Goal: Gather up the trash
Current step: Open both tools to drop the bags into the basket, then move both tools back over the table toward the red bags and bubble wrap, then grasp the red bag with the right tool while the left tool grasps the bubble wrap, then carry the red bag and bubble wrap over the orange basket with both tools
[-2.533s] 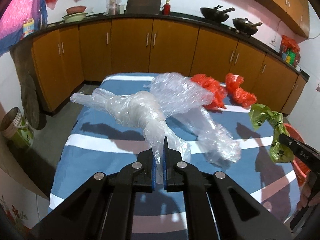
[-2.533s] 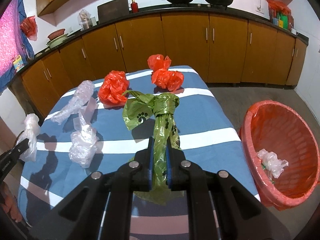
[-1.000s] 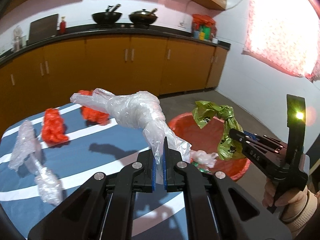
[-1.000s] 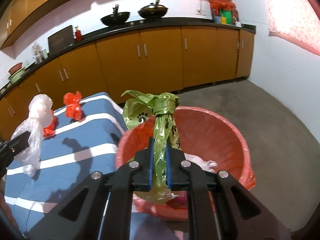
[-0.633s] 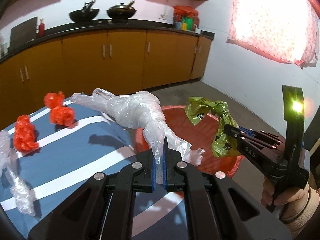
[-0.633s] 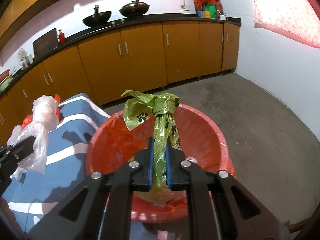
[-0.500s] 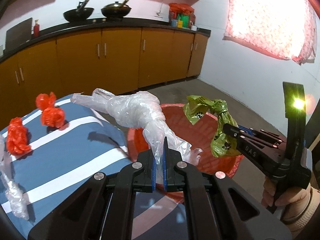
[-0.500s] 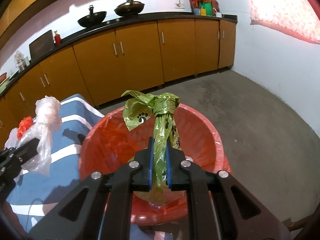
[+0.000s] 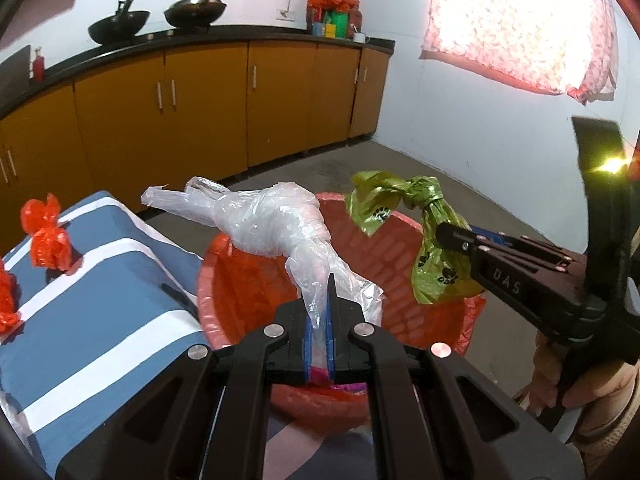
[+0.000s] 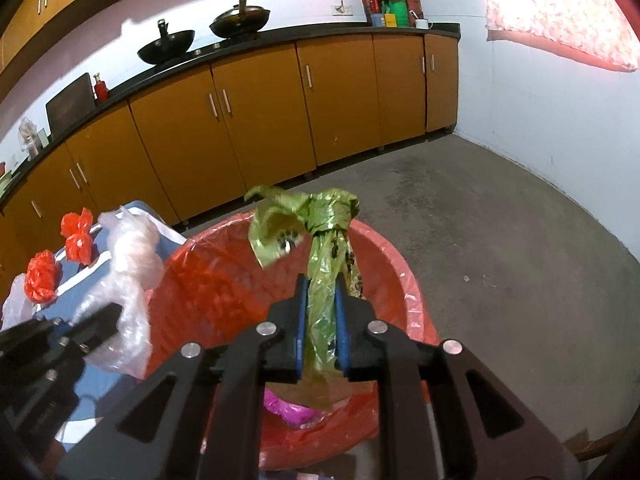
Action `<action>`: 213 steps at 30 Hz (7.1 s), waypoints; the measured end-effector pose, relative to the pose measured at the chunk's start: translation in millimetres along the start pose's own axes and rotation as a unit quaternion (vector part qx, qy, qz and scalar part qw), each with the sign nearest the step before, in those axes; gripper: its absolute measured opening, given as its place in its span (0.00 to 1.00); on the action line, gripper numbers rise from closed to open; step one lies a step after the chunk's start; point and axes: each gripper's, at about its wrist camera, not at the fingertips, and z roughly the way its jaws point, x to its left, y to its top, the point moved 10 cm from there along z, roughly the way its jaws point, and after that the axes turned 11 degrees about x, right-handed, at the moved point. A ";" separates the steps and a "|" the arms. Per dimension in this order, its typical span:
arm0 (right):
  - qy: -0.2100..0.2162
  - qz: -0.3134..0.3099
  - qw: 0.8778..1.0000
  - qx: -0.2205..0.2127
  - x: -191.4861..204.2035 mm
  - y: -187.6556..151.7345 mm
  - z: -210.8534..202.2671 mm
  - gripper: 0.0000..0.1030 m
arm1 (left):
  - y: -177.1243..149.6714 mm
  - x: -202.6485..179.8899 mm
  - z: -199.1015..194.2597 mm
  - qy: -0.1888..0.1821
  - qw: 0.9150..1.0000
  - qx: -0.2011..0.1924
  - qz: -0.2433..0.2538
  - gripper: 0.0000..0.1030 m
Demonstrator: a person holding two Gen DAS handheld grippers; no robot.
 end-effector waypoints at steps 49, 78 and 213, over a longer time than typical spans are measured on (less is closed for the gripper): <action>0.098 -0.115 0.988 0.012 169.6 -14.3 -11.2 0.30 | -87.1 212.3 -163.1 0.200 0.960 -0.083 -0.180 0.55; 0.118 -0.166 0.977 0.069 377.8 18.6 125.0 0.28 | -181.5 385.8 -220.1 0.315 0.898 -0.093 -0.291 0.68; 0.010 -0.027 0.999 0.014 13.0 -7.1 -8.4 0.17 | 25.1 14.3 -36.1 -0.035 0.996 -0.055 -0.067 0.10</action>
